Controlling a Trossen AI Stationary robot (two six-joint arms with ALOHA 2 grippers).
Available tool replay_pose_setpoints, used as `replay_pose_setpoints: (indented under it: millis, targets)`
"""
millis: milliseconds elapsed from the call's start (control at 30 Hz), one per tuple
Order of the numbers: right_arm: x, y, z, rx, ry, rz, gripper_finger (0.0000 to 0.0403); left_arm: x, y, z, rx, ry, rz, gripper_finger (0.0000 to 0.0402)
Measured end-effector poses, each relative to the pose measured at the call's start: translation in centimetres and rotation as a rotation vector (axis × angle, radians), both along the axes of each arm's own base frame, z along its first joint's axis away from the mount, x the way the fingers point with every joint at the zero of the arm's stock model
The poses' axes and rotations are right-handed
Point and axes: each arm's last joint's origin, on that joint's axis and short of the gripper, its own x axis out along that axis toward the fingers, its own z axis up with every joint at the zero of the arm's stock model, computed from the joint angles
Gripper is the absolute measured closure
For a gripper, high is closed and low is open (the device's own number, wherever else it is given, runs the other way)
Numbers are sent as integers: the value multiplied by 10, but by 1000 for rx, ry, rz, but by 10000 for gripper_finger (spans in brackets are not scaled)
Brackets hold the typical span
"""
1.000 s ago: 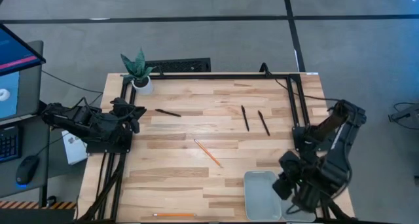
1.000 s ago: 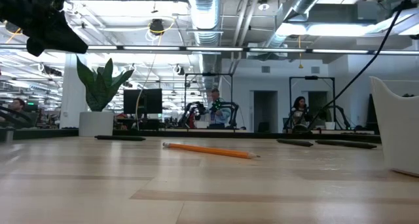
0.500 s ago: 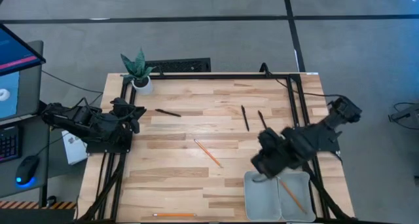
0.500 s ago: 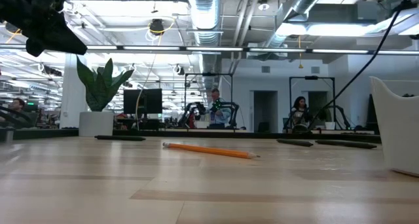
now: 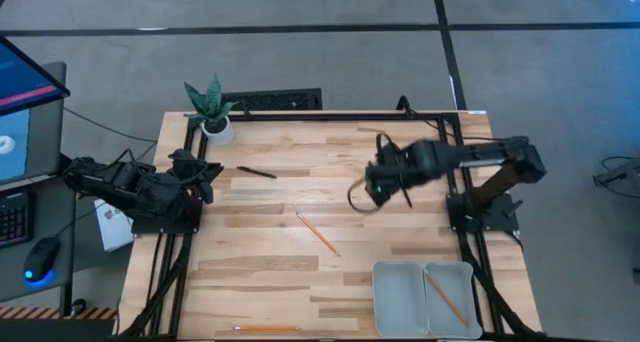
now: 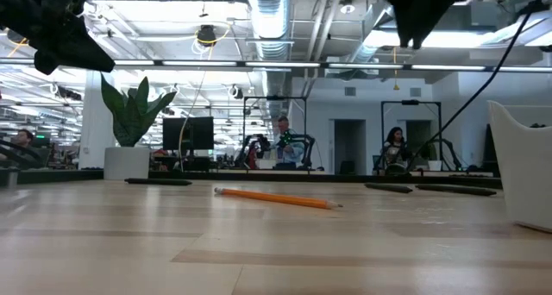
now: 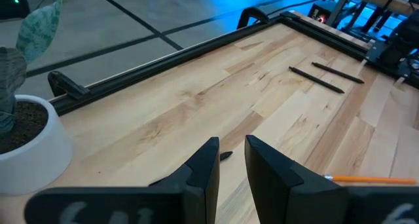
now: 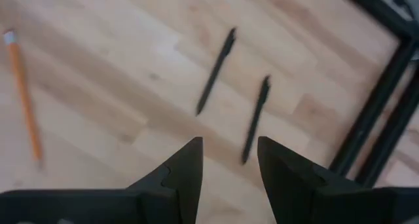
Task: Sort pens & pencils
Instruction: Put the top right black pen into the bottom left gray bin
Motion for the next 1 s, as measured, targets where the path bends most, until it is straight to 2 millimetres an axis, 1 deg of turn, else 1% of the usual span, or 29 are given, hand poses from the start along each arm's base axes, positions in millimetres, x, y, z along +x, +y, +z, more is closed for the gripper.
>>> replay_pose_setpoints:
  millis: [133,267,400,500,567,633,733,900,1000]
  targets:
    - [0,-34,0,-4,29,-53,224,0,0,0,0,0,-1,338]
    - [-5,-69,-3,-3,63,-97,212,0,0,0,4,0,5,338]
    - [-14,-99,-17,14,135,-150,203,0,0,0,4,-1,6,338]
    - [-24,-114,-37,46,209,-210,201,0,0,0,5,-1,6,338]
    - [-28,-118,-52,110,239,-205,202,0,0,0,5,-1,6,338]
    - [-29,-121,-68,174,225,-189,204,0,0,0,5,-1,6,338]
    - [-27,-121,-89,225,184,-167,206,0,0,0,5,-1,7,338]
    - [-25,-116,-115,284,136,-142,206,0,0,0,5,-1,7,338]
    - [-29,-113,-128,311,151,-143,204,0,0,0,5,-1,7,338]
